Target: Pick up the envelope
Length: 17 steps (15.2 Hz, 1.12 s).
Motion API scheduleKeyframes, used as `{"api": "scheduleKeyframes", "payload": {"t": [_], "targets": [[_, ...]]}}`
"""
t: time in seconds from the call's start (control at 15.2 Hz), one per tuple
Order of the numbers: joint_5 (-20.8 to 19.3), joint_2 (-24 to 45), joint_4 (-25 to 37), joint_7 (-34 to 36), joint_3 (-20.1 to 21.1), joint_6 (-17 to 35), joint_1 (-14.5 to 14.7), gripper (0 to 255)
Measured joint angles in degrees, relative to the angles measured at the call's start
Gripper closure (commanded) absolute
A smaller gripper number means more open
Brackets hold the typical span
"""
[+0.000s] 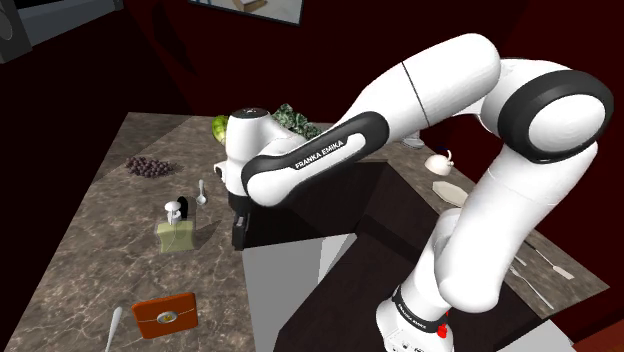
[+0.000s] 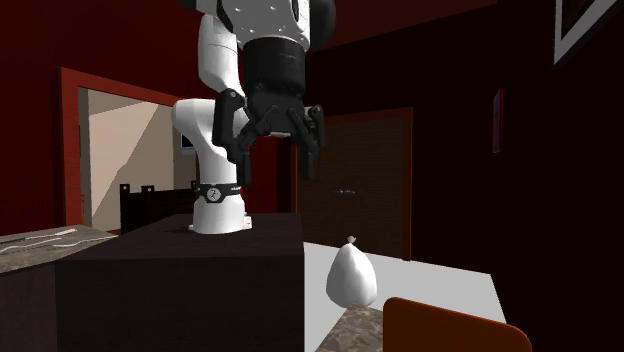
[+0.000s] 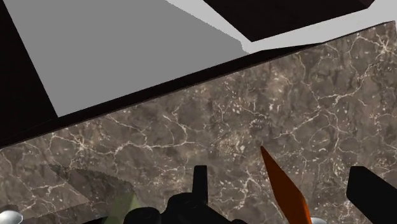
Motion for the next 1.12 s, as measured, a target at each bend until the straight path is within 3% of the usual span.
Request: {"api": "scheduleKeyframes", "payload": {"t": [0.59,1.12], "targets": [[-5.7,18.2,10.6,0.4,2.4,7.8,4.7,0],[-10.4,31.2,21.2,0.2,2.6,10.5,9.7,0]]}}
